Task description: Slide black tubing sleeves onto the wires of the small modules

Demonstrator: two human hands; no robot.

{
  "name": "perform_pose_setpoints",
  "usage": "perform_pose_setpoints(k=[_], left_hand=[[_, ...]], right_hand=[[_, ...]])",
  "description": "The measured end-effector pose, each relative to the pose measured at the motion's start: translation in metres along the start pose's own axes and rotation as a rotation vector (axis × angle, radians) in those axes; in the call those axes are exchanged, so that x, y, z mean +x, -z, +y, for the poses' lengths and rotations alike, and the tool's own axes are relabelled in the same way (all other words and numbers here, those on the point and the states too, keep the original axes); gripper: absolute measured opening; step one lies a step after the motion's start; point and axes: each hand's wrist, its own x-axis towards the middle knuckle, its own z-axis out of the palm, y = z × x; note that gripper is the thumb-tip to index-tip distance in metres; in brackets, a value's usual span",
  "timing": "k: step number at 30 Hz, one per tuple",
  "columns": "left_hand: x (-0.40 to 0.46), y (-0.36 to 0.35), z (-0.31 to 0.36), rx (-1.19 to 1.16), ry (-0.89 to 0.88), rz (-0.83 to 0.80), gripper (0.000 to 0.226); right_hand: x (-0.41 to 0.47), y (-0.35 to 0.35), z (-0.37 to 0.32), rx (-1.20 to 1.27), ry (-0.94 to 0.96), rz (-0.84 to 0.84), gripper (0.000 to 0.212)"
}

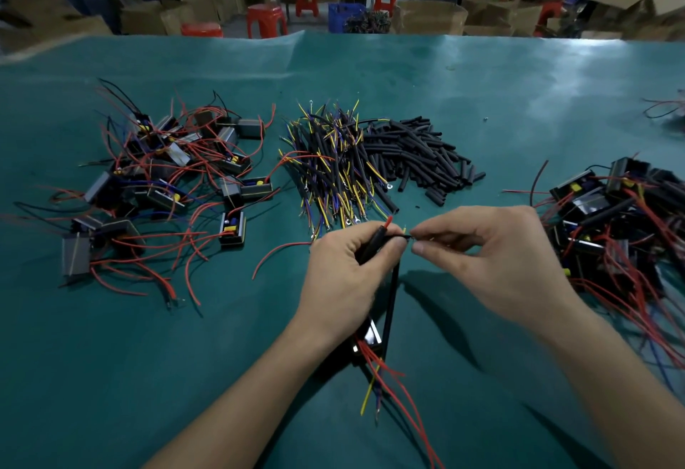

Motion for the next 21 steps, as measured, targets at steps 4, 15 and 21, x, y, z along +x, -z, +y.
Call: perform_pose_setpoints(k=[4,15,21], left_hand=[[-0.001,0.001,0.000,0.006,-0.006,-0.001,0.010],[-0.003,-0.001,-0.006,0.028,-0.044,0.015,0.009],[-0.003,-0.002,-0.006,0.048,-0.055,0.005,0.011]], right_hand=[[0.002,0.001,0.000,-0.090,0.126,0.001,0.009],[0.002,-0.011,-0.006,0.179,-0.350,-0.080,0.021],[0.007,-0.009,-0.006,0.797,-0.898,-0.218,0.026]])
